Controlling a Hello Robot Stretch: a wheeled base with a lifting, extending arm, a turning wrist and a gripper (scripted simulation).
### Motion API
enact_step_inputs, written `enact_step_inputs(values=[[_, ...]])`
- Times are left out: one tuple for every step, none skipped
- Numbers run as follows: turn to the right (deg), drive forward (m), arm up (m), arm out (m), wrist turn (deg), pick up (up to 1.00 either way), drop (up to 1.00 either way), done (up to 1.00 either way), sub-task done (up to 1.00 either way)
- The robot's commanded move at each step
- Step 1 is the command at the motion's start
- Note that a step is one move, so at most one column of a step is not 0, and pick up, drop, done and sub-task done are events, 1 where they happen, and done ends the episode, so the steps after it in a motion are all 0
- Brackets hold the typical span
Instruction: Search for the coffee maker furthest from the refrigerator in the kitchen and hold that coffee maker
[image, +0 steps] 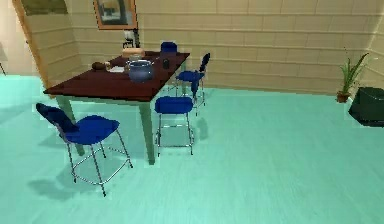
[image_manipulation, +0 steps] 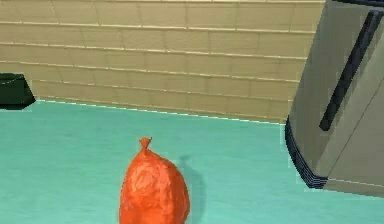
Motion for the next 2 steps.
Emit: enact_step_inputs(values=[[0.0, 0.75, 0.00, 0.00, 0.0, 0.00, 0.00, 0.00, 0.00], [45.0, 0.00, 0.00, 0.00, 0.0, 0.00, 0.00, 0.00, 0.00]])
